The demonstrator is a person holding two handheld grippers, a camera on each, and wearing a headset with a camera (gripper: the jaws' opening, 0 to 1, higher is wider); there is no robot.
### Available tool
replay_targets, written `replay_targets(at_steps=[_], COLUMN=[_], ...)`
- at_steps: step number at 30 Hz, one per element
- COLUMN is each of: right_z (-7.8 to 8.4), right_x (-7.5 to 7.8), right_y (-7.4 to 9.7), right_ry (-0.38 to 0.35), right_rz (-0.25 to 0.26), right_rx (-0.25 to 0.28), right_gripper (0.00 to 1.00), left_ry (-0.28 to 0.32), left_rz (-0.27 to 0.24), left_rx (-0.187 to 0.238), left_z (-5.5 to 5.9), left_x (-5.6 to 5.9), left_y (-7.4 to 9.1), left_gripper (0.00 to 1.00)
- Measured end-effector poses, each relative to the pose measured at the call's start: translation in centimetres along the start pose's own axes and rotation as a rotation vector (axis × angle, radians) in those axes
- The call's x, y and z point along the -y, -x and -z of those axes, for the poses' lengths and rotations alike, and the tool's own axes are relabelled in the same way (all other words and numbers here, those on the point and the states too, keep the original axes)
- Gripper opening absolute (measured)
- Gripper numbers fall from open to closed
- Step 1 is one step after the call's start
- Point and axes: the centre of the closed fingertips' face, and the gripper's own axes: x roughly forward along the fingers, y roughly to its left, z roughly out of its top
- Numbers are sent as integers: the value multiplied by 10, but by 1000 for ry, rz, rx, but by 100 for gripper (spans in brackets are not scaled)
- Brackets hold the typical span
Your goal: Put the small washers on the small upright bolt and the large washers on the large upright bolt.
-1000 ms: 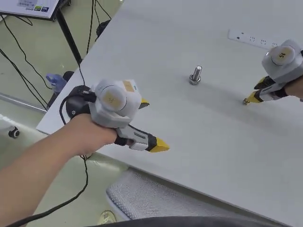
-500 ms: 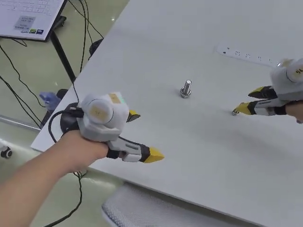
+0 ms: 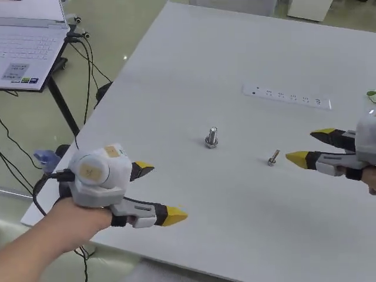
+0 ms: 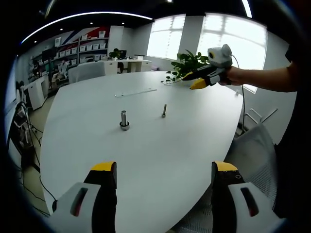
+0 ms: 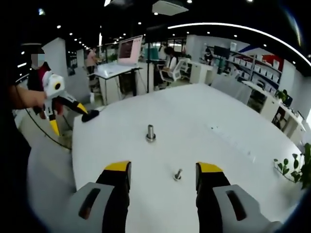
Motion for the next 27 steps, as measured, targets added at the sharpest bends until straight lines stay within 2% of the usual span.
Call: replay_targets(at_steps=[2,5,10,14,17,20,23,25,27], right_z=[1,9,15,24,33,41,55,60,69], right_x=[-3,-12,-30,-43,-51,-57,-60,-65,-68], right_y=[6,20,38,48,53,60,65,67,68], right_ry=[-11,-24,-58,-96,-98,-135,-162,-177,-171], right_rz=[4,5,13,23,24,26,33,17,20], right_rx=[6,3,45,70,75,89,95,103,92], right_gripper=[57,57,61,63,64,66,70,74,77], left_ry=[-4,-10,-9,13,14,14,5,4,-3], left_rz=[-21,-36,-37,-31,-38,-40,-41,-41,-39], left_rx=[12,12,15,33,29,39,44,51,60], left_z=[-2,-5,-9,-14,-11,-11,-8,-6,-4], left_x=[-2,-1,2,6,7,10,12,14,18], left_y=[1,5,11,15,17,21,23,24,25], left_gripper=[84,85,86,85,85,85,85,87,87])
